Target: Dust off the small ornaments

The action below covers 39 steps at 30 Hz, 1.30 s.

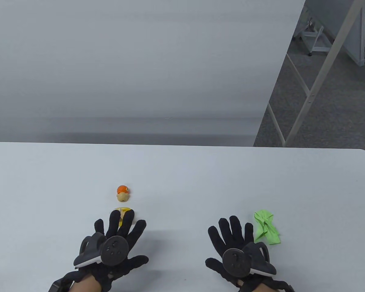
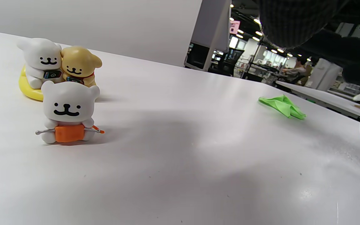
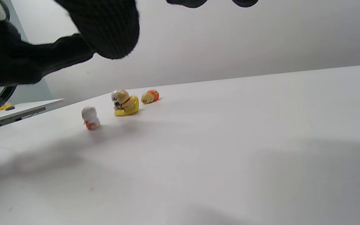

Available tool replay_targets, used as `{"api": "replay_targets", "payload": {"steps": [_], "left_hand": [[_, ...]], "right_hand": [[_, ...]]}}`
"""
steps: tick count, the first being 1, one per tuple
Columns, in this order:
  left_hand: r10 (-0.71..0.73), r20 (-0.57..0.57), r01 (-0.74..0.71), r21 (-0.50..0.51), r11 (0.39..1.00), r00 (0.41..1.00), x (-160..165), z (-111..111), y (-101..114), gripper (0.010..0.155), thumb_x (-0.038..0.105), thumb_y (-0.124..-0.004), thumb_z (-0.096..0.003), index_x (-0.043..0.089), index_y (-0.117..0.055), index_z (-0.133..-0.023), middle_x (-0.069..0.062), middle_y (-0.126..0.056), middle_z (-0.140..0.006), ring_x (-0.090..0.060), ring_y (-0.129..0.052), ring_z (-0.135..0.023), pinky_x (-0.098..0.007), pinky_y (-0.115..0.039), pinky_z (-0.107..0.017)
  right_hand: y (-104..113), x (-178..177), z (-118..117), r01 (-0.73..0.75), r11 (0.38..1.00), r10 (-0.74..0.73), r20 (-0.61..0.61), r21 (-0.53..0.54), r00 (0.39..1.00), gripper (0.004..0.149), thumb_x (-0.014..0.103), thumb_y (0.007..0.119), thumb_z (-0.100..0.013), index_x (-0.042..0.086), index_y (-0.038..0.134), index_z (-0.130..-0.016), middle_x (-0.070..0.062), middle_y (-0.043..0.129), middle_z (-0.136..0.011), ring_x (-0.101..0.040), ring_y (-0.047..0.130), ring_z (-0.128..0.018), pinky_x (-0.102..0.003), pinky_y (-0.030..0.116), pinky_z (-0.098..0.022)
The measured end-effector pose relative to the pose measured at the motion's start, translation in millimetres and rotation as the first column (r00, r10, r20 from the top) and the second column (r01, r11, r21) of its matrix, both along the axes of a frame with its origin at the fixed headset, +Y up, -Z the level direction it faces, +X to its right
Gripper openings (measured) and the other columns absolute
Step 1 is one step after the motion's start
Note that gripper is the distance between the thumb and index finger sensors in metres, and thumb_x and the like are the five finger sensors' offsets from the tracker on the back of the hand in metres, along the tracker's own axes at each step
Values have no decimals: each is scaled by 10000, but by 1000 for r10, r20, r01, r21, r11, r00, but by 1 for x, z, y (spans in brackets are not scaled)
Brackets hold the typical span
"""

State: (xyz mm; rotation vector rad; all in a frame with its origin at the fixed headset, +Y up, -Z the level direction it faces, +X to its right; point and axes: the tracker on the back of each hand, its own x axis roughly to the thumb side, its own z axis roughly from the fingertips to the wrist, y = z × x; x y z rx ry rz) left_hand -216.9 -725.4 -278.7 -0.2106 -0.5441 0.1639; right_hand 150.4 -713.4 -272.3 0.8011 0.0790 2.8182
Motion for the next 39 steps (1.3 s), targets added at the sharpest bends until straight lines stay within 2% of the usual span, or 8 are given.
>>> {"api": "replay_targets", "payload": {"steps": [5,8,15,23,26,30,34,39], "left_hand": [[13,-13,-13,1,1000,1000,-5,-1,2,961,709,-638,-553,214,-88,-1166,-216,78,-1141,-648,56,-983,-841,0,-485],[20,-19,-20,8,1000,1000,-7,-1,4,960,707,-638,-555,212,-88,-1166,-218,78,-1141,-647,55,-984,-842,-1,-486],[16,-20,-16,-4,1000,1000,-7,-2,1,957,706,-639,-555,214,-90,-1166,-217,74,-1142,-647,54,-984,-842,-4,-487],[8,-25,-8,-21,1000,1000,-6,-2,-2,956,699,-644,-556,212,-91,-1165,-218,73,-1142,-645,55,-983,-840,-1,-485],[8,-29,-9,-24,1000,1000,-7,-4,-3,956,698,-644,-556,210,-92,-1166,-220,71,-1142,-647,52,-982,-840,-3,-484],[6,-30,-7,-29,1000,1000,-8,-4,-3,954,695,-646,-558,210,-93,-1165,-221,70,-1141,-647,53,-982,-840,-3,-485],[8,-31,-9,-33,999,999,-8,-4,-3,953,695,-645,-558,211,-91,-1165,-218,70,-1141,-646,53,-981,-840,-3,-485],[8,-32,-9,-34,999,999,-8,-6,-4,955,694,-647,-557,210,-92,-1165,-221,69,-1141,-646,52,-982,-840,-5,-486]], "right_hand": [[28,43,-37,36,999,-37,133,10,990,760,399,737,-619,10,338,-1135,-519,268,-1141,-748,170,-995,-880,147,-586],[31,74,-63,35,999,-31,238,-15,971,717,360,744,-617,5,389,-1129,-520,323,-1135,-760,235,-1001,-902,228,-600],[-19,115,-102,47,981,48,476,-187,878,568,250,784,-599,40,579,-1086,-502,532,-1094,-760,513,-976,-893,414,-616],[-76,113,-121,-75,915,265,449,-397,853,603,260,806,-593,31,545,-1086,-486,447,-1108,-738,522,-972,-884,417,-630],[-79,102,-120,-213,916,352,429,-339,832,545,208,810,-595,40,584,-1061,-457,528,-1070,-675,615,-928,-857,454,-662],[-80,88,-115,-401,896,444,360,-190,821,469,169,842,-555,17,699,-976,-390,818,-867,-542,890,-706,-783,675,-594],[-69,85,-113,-343,918,391,308,-200,867,445,170,831,-549,6,758,-957,-386,881,-785,-515,939,-600,-760,731,-535],[-32,71,-99,-322,945,325,232,-54,917,453,182,821,-550,19,755,-968,-378,884,-768,-486,946,-556,-732,763,-501]]}}
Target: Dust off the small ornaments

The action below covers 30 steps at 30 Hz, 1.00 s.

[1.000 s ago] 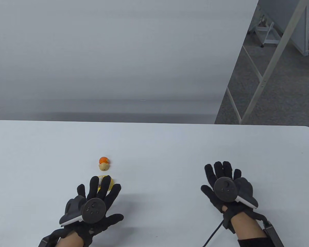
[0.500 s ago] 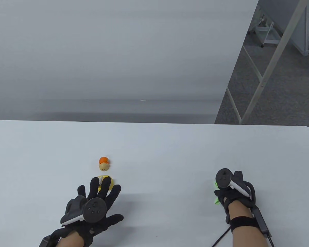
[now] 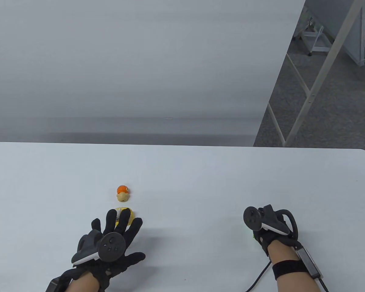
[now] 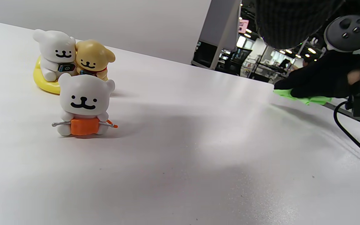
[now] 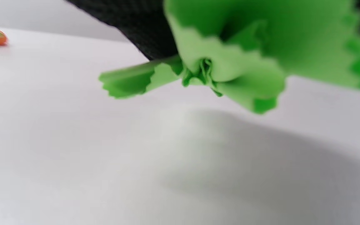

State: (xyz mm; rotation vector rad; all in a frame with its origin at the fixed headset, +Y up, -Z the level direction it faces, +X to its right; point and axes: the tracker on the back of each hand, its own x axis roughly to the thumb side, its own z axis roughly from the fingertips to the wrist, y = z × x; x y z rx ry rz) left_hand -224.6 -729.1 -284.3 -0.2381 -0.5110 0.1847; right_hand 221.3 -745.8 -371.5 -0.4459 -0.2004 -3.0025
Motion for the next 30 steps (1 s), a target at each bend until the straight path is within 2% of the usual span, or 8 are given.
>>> {"api": "replay_targets", "payload": {"steps": [5,10,15,19,21,24,30], "left_hand": [[-3,-2,3,-7,1000,1000,0,0,0,953,692,-647,-558,211,-91,-1164,-218,74,-1139,-645,54,-981,-840,-4,-488],[4,-4,-4,1,1000,1000,0,0,0,954,693,-647,-558,210,-91,-1165,-218,72,-1140,-645,54,-981,-841,-5,-489],[5,-10,-5,1,1000,1000,-1,0,0,953,691,-648,-558,210,-92,-1165,-217,72,-1140,-644,55,-980,-842,-8,-492],[2,-7,-2,2,1000,1000,-1,0,0,953,689,-649,-558,209,-94,-1165,-216,74,-1139,-644,55,-981,-842,-12,-497],[-14,-3,14,7,1000,1000,0,0,0,952,685,-654,-558,209,-96,-1166,-215,73,-1140,-642,55,-981,-842,-8,-497],[-32,-7,33,60,998,999,-3,-3,8,951,682,-657,-556,212,-100,-1166,-214,73,-1140,-641,53,-982,-842,-13,-502],[47,-5,-46,188,981,999,-26,-7,28,937,635,-704,-556,205,-152,-1179,-214,37,-1160,-638,18,-1012,-860,-106,-588]], "right_hand": [[49,-27,31,86,984,-61,-157,156,986,453,200,812,-553,17,765,-965,-361,896,-755,-460,961,-532,-704,794,-473],[71,-47,69,199,949,-139,-241,244,960,449,206,814,-554,28,775,-964,-352,905,-753,-442,971,-520,-687,813,-456],[60,-59,92,346,905,-273,-285,247,919,445,198,819,-552,34,778,-964,-358,904,-765,-449,972,-529,-687,813,-464],[41,-63,94,375,903,-306,-297,211,904,444,198,823,-549,35,783,-960,-358,910,-763,-442,980,-520,-671,828,-444],[38,-62,93,367,910,-303,-296,192,906,444,198,823,-549,34,781,-960,-356,910,-764,-437,980,-514,-664,833,-434],[36,-61,92,386,904,-324,-293,186,900,444,198,826,-547,32,785,-957,-358,913,-761,-433,983,-506,-658,840,-418],[34,-58,94,402,897,-341,-291,182,894,442,194,827,-547,34,786,-957,-361,910,-766,-448,978,-524,-678,826,-440]]}}
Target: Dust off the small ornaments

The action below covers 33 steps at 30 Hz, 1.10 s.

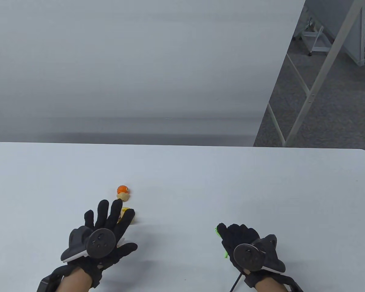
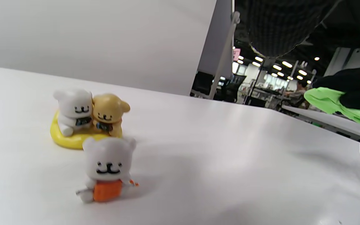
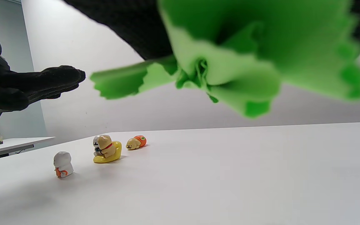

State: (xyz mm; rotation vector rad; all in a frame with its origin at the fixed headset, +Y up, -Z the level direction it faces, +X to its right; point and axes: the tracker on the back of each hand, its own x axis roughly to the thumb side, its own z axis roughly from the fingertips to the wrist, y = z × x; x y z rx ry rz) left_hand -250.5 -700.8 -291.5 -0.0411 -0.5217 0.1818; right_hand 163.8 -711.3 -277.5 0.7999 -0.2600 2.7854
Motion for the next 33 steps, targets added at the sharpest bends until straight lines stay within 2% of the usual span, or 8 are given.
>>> {"api": "replay_targets", "payload": {"steps": [2,6,10,12,14,25,30,33], "left_hand": [[3,-3,-3,24,1000,1000,-7,-4,0,935,614,-742,-544,197,-204,-1184,-228,-9,-1172,-642,-26,-1028,-864,-162,-612],[-53,7,53,-45,998,999,-17,-14,-11,943,569,-831,-507,163,-320,-1188,-270,-145,-1216,-647,-147,-1066,-857,-223,-644],[-75,11,76,-54,996,997,-21,-19,-28,865,477,-916,-471,119,-506,-1143,-261,-498,-1176,-602,-457,-1036,-815,-402,-676],[-102,-18,101,-64,993,995,-20,-21,-35,782,410,-929,-475,116,-586,-1114,-247,-651,-1123,-593,-609,-999,-820,-415,-656],[-111,-17,109,-118,987,994,-18,-22,-43,776,390,-938,-472,117,-594,-1112,-251,-660,-1123,-589,-656,-990,-820,-436,-653],[-142,-36,133,-197,971,989,-10,-32,-74,703,331,-944,-470,109,-659,-1073,-246,-714,-1094,-579,-738,-950,-804,-514,-615],[-94,-46,89,-106,990,994,-8,-32,-81,608,274,-935,-449,96,-756,-1002,-192,-883,-970,-516,-886,-857,-785,-578,-592],[-51,-48,45,-128,991,998,-8,-32,-78,618,285,-898,-453,57,-745,-1007,-200,-898,-955,-505,-910,-830,-783,-593,-585]], "right_hand": [[0,1,0,3,1000,-3,0,1,1000,441,194,828,-546,36,789,-956,-360,911,-767,-451,977,-524,-681,823,-440],[0,3,0,12,1000,-11,5,-4,1000,441,193,827,-547,38,788,-958,-361,910,-768,-453,976,-528,-683,821,-443],[-1,6,-1,22,1000,-22,12,-19,1000,441,193,828,-547,41,788,-959,-360,909,-772,-454,976,-530,-685,820,-445],[-2,6,-1,17,999,-17,9,-27,1000,440,193,828,-547,41,790,-958,-360,910,-770,-454,976,-531,-685,820,-447],[-3,5,-2,-1,999,1,-1,-51,1000,436,187,840,-539,46,800,-949,-355,913,-763,-452,981,-531,-687,824,-450],[-6,1,-1,-2,998,1,-18,-65,1000,423,190,848,-534,77,814,-941,-341,926,-750,-439,992,-520,-680,834,-447],[-6,0,0,-4,997,2,-24,-78,1000,423,193,849,-534,77,816,-940,-337,927,-748,-437,992,-521,-680,834,-448],[-4,-2,1,12,997,-14,-31,-79,999,422,189,856,-528,95,817,-938,-331,933,-747,-432,999,-520,-676,842,-450]]}}
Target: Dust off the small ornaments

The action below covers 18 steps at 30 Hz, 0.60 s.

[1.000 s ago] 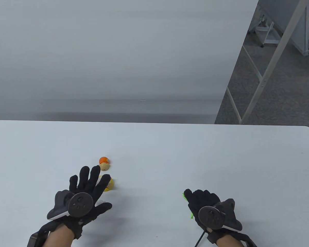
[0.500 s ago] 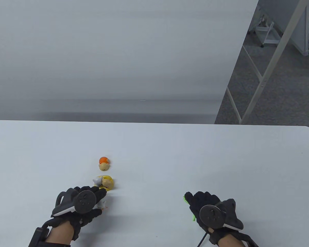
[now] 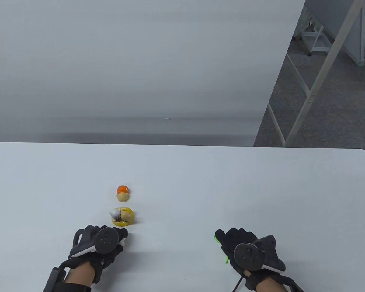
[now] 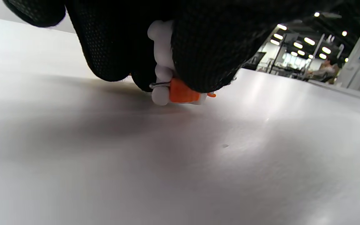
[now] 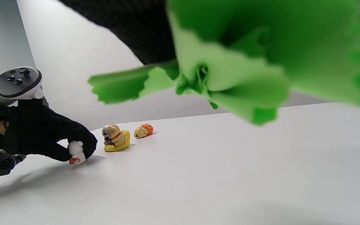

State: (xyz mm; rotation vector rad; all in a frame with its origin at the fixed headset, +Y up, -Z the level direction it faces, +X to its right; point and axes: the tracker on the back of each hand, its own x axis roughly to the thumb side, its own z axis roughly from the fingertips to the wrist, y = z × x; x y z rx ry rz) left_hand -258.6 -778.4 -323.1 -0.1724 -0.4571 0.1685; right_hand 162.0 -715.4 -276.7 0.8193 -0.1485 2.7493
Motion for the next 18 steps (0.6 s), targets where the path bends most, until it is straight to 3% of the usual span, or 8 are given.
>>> {"api": "replay_targets", "payload": {"steps": [5,8,12,15,18], "left_hand": [[268,-54,-265,53,963,962,8,0,32,699,305,-880,-480,19,-592,-1050,-189,-861,-957,-498,-901,-829,-771,-612,-583],[473,-42,-471,48,881,880,16,1,48,675,304,-887,-490,49,-606,-1049,-188,-859,-967,-503,-892,-840,-773,-611,-587],[651,-36,-651,5,759,758,31,2,50,647,307,-877,-506,77,-646,-1065,-203,-791,-1004,-515,-834,-862,-751,-666,-586],[783,-77,-786,-116,607,617,42,2,36,654,312,-856,-522,31,-641,-1071,-225,-787,-996,-521,-849,-837,-732,-705,-567],[837,-98,-821,-280,497,539,55,6,26,650,317,-831,-541,5,-637,-1077,-243,-781,-992,-525,-860,-819,-722,-729,-551]], "right_hand": [[9,-2,0,164,986,-164,-9,22,986,403,186,882,-514,143,838,-912,-318,970,-726,-420,1029,-495,-667,866,-438],[16,-9,-6,245,969,-244,-25,31,969,392,192,892,-507,143,860,-895,-317,984,-711,-410,1041,-475,-665,873,-434],[24,-28,-15,316,949,-316,-64,-10,946,389,176,883,-511,123,858,-896,-326,964,-726,-428,1023,-500,-693,844,-462],[19,-45,-20,433,901,-434,-90,-28,896,387,173,876,-514,122,854,-898,-330,954,-735,-434,1014,-509,-697,835,-465],[5,-63,-20,558,827,-562,-123,-71,818,389,163,873,-513,117,853,-898,-341,947,-741,-444,1008,-513,-703,829,-463]]}}
